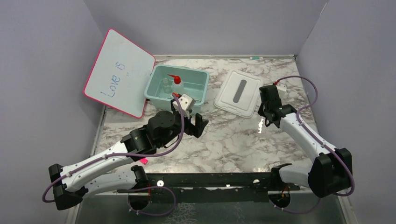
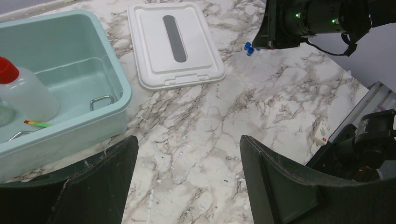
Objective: Organize the chemistry lab equipment
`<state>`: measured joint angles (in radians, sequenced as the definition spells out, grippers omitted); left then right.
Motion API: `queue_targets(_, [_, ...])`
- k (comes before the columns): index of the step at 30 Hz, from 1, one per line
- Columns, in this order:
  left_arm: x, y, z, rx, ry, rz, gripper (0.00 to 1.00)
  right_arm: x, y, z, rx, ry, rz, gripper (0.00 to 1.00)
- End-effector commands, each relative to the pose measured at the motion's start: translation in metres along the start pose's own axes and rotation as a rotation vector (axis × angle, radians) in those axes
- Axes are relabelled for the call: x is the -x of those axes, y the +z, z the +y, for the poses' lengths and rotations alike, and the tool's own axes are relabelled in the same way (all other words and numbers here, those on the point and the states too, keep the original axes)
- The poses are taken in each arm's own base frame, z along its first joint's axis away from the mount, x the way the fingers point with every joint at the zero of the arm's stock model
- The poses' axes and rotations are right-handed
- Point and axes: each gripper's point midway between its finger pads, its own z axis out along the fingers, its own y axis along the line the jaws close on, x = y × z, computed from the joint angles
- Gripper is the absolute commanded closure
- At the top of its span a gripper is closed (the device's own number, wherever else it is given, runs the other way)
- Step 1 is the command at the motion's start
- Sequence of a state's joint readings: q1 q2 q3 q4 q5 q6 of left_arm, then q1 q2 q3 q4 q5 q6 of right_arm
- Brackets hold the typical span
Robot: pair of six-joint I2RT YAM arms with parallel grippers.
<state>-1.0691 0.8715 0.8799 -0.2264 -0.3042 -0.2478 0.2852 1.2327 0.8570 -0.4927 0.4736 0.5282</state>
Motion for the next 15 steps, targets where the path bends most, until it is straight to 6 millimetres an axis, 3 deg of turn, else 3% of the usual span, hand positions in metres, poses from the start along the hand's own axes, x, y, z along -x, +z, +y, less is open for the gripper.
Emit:
queue_targets(1, [0.002, 0.001, 0.001, 0.008, -0.012, -0.015, 0.17, 0.002, 0.002, -0.002, -0.007, 0.004, -0.005, 0.9])
queue_targets(15, [-0.005, 0.006, 0.002, 0.022, -0.009, 0.013, 0.17, -0.013, -0.002, -0.003, 0.006, -0.016, 0.074, 0.88])
